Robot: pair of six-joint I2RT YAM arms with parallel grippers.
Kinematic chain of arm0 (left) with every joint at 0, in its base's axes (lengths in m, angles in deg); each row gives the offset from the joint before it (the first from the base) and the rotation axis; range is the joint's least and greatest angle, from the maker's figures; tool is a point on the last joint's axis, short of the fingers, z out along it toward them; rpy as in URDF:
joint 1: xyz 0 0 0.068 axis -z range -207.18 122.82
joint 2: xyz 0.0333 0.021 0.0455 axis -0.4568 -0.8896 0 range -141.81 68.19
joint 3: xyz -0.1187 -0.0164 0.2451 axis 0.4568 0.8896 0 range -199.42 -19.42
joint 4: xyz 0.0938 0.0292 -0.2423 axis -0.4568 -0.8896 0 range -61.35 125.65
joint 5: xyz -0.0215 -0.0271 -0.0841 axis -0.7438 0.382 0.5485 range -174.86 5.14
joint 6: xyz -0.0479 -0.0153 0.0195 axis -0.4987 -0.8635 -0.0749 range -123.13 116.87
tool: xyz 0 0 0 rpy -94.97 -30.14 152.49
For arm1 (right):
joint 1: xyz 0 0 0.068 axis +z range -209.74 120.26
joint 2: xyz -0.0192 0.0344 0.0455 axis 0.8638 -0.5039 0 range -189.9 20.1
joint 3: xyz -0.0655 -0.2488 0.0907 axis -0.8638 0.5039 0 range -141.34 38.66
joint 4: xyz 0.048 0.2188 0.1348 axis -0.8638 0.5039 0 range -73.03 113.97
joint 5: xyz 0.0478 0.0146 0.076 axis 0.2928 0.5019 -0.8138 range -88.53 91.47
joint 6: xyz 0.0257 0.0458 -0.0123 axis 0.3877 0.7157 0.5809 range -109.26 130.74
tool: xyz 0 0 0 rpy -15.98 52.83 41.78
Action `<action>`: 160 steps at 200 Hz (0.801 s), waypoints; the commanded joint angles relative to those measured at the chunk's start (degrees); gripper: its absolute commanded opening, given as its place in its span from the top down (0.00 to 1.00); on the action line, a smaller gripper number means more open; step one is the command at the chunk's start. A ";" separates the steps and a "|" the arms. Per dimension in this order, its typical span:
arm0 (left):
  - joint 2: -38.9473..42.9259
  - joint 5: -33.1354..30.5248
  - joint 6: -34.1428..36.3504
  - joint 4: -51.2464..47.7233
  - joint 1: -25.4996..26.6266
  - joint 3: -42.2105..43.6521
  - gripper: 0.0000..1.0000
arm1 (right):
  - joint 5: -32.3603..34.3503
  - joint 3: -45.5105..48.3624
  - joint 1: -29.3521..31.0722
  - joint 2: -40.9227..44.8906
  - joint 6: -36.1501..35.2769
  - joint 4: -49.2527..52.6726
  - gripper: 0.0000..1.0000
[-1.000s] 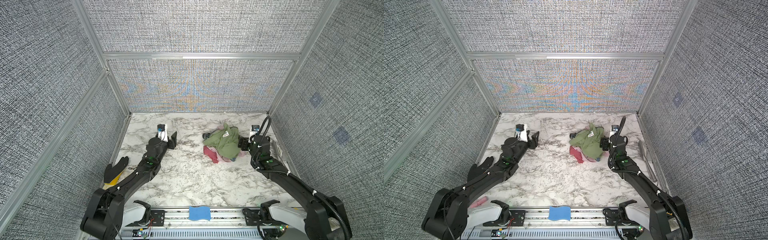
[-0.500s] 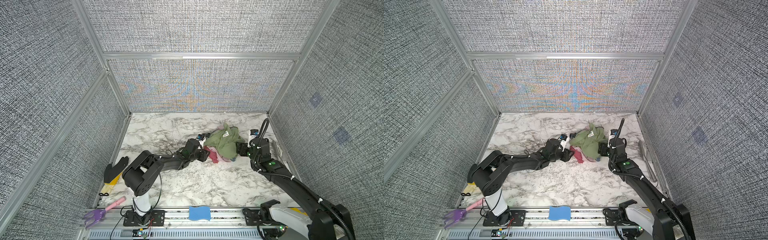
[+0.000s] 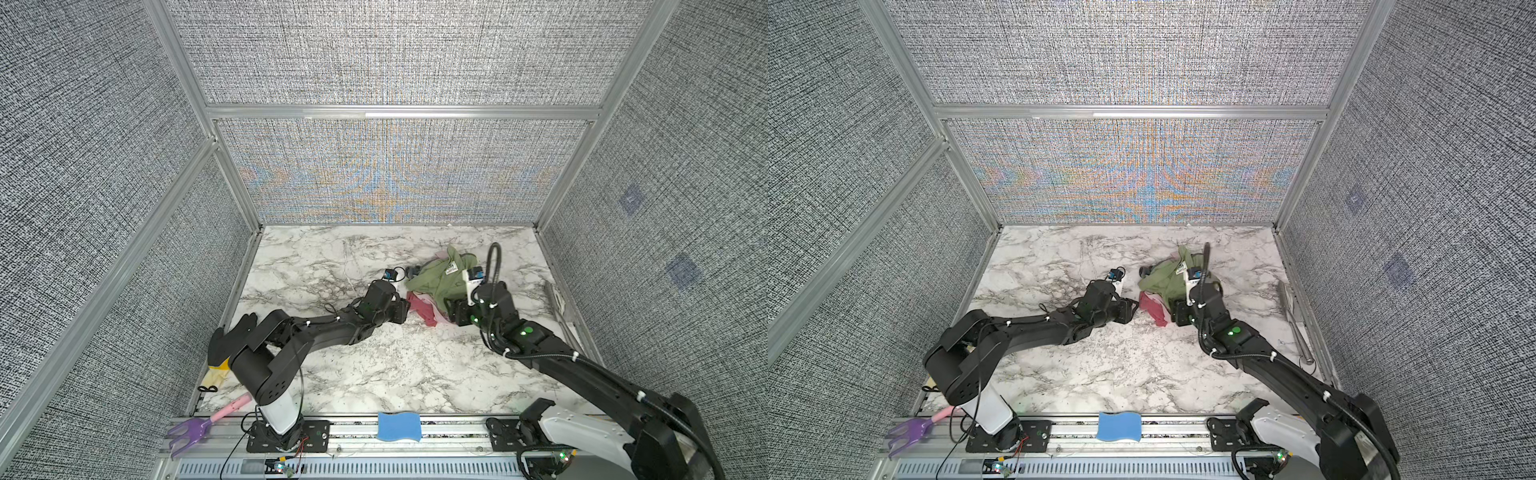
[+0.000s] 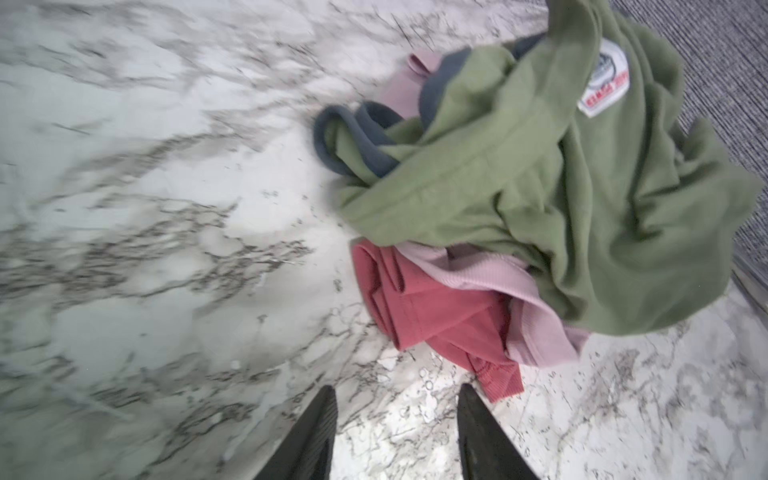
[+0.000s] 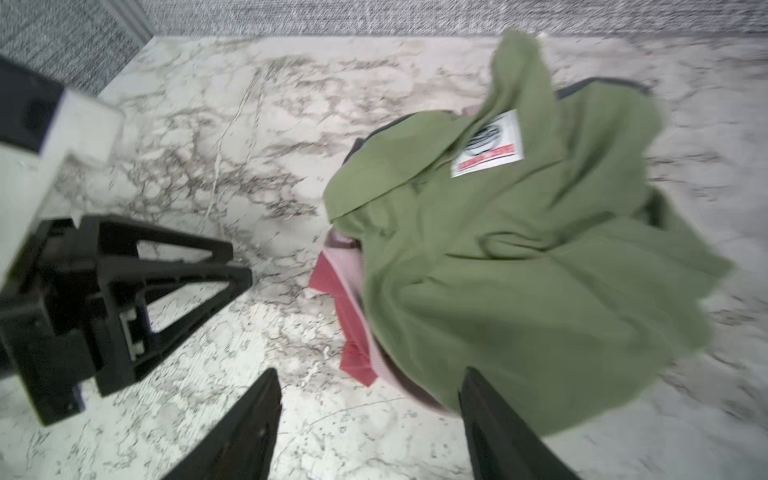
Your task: Pick out a specific cloth from the pile
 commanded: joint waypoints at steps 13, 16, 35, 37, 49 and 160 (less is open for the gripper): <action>5.27 -6.08 -1.89 -3.87 -3.55 3.33 0.50 | 1.05 -7.03 5.00 -11.95 0.74 0.35 0.35; 6.09 -5.96 -2.27 -3.76 -4.29 4.02 0.50 | 0.90 -7.66 5.25 -12.99 0.85 0.18 0.35; 11.21 -3.19 -4.26 -2.62 -9.88 8.85 0.50 | 1.27 -11.37 6.63 -19.55 1.84 0.04 0.38; 11.83 -2.82 -4.33 -2.42 -10.47 9.46 0.50 | 1.30 -11.50 6.74 -20.11 1.84 -0.03 0.38; 15.60 -1.64 -4.56 -1.60 -13.54 12.37 0.50 | 1.27 -14.75 7.12 -23.62 2.11 0.39 0.39; 36.31 -0.61 -1.66 1.02 -25.83 26.35 0.47 | 10.09 -31.06 7.65 -43.41 3.91 10.36 0.60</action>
